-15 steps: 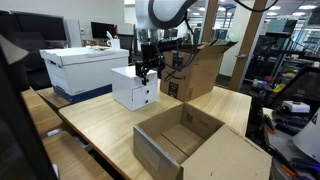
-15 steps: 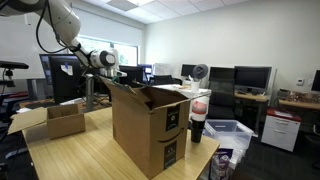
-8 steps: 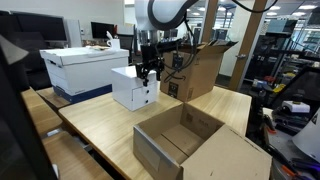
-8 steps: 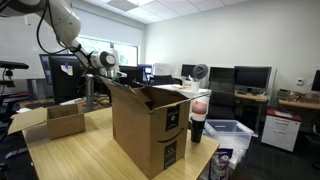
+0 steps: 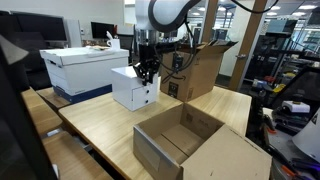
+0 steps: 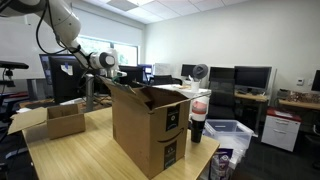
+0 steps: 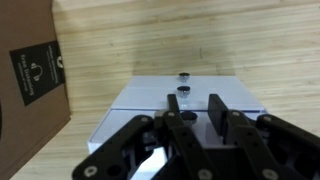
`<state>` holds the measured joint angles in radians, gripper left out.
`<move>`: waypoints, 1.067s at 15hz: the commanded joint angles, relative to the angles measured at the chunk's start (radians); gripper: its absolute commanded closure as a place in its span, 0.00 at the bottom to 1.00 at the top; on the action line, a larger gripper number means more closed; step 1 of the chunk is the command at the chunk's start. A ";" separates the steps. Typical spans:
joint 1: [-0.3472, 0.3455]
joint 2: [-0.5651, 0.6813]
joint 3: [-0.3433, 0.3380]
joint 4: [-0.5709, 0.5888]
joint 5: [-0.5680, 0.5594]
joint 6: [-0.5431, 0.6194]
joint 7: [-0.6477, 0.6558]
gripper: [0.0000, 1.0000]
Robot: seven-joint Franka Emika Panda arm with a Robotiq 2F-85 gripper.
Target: Open the top drawer
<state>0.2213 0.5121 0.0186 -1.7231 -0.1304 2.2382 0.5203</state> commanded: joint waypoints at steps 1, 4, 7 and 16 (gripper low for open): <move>0.004 -0.046 -0.009 -0.087 -0.015 0.109 -0.055 0.91; 0.000 -0.064 -0.006 -0.140 -0.005 0.146 -0.088 0.97; 0.005 -0.091 -0.011 -0.166 -0.006 0.135 -0.089 0.94; 0.026 -0.180 -0.006 -0.251 -0.019 0.073 -0.061 0.94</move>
<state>0.2400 0.4023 0.0122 -1.9044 -0.1355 2.3385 0.4559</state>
